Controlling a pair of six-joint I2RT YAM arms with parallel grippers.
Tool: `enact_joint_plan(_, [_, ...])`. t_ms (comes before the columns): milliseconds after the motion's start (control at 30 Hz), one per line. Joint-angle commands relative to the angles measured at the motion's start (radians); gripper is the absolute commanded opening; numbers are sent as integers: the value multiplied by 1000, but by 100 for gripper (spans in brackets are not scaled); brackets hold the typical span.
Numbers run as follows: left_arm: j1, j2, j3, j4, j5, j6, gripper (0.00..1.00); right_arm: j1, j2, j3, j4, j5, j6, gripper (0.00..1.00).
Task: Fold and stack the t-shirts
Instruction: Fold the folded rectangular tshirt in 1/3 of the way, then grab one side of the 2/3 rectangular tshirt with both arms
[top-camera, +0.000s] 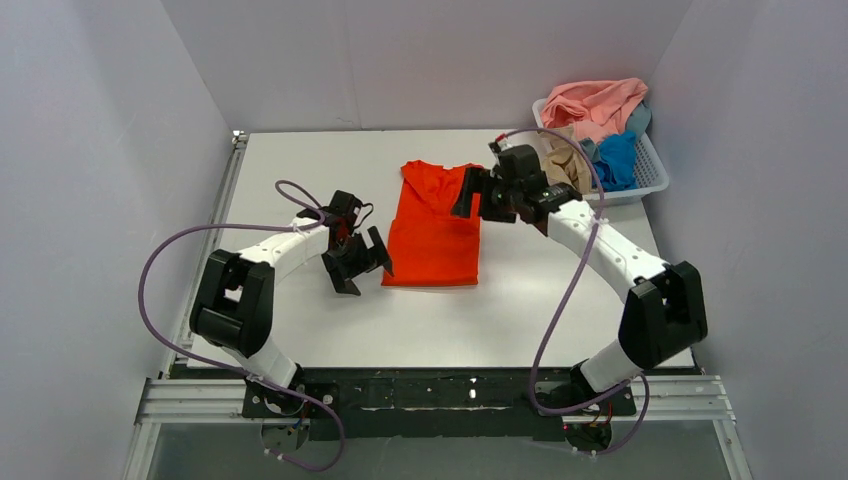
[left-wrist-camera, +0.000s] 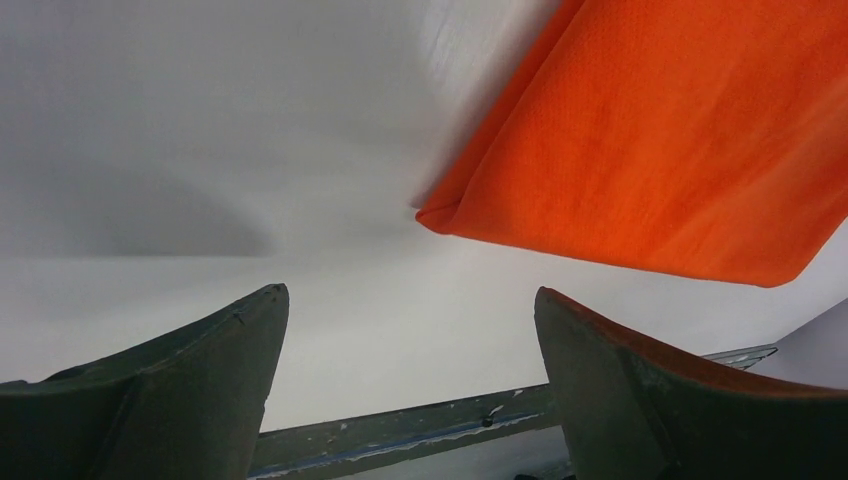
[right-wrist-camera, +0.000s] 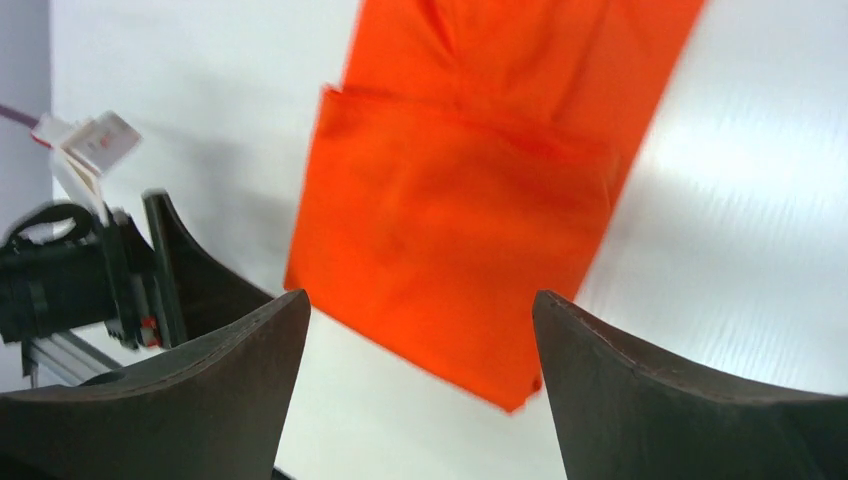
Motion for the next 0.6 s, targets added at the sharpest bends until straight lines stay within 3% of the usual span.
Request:
enact_joint_plan(0, [2, 54, 10, -47, 75, -30, 91, 0, -80, -237, -36, 33, 177, 89])
enact_joint_plan(167, [-1, 100, -6, -12, 63, -49, 80, 1, -92, -374, 27, -3, 315, 87])
enact_joint_plan(300, [-1, 126, -17, 5, 58, -65, 69, 1, -44, -418, 103, -65, 371, 79])
enact_joint_plan(567, [-9, 163, -24, 14, 46, -73, 57, 5, -14, -493, 134, -78, 426, 62])
